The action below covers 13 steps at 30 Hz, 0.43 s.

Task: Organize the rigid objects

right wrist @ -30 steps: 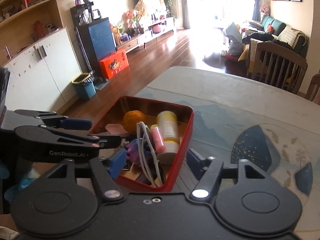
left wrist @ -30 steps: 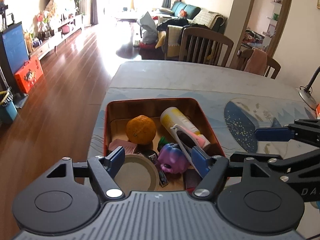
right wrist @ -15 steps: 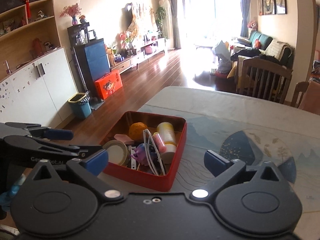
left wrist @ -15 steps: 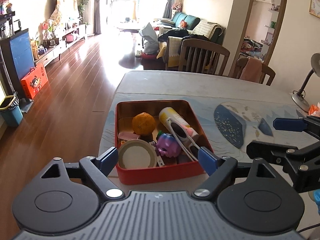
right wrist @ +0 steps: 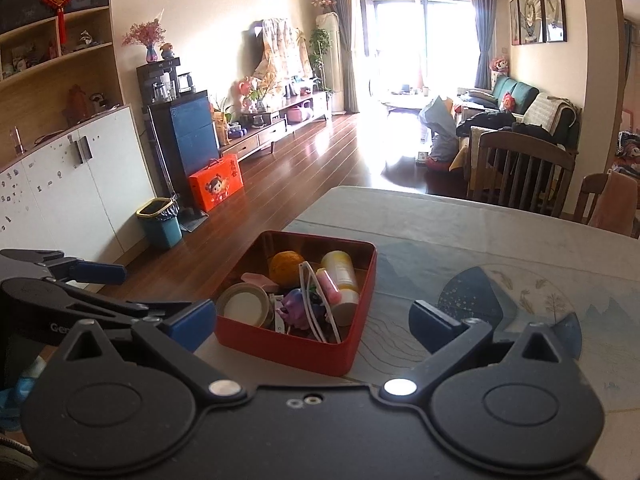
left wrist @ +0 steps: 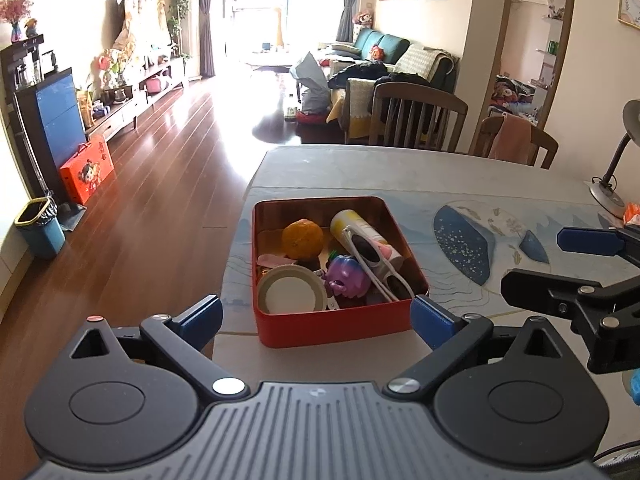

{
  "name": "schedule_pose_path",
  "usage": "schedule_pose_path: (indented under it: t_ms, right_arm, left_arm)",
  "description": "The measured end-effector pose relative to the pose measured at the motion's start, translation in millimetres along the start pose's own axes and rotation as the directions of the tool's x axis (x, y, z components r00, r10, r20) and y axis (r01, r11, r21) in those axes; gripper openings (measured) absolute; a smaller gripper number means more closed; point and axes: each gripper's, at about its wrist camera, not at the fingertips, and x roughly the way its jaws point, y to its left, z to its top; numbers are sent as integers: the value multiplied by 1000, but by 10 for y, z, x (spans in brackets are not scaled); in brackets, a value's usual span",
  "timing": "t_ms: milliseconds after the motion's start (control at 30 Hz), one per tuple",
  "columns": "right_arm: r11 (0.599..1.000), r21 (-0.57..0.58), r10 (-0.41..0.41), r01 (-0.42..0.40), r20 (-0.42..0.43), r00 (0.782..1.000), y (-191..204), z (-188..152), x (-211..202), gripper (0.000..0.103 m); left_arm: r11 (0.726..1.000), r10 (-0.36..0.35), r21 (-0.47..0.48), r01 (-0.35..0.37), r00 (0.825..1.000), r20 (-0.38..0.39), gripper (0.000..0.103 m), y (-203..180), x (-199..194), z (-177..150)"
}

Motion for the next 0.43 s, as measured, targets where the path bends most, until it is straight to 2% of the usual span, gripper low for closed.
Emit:
schedule_pose_path:
  t_ms: [433]
  right_arm:
    - [1000,26,4,-3,-20,1000,-62,-69,1,103]
  left_arm:
    - [1000,31,-1,-31,1000,-4,101,-22,-27,-68]
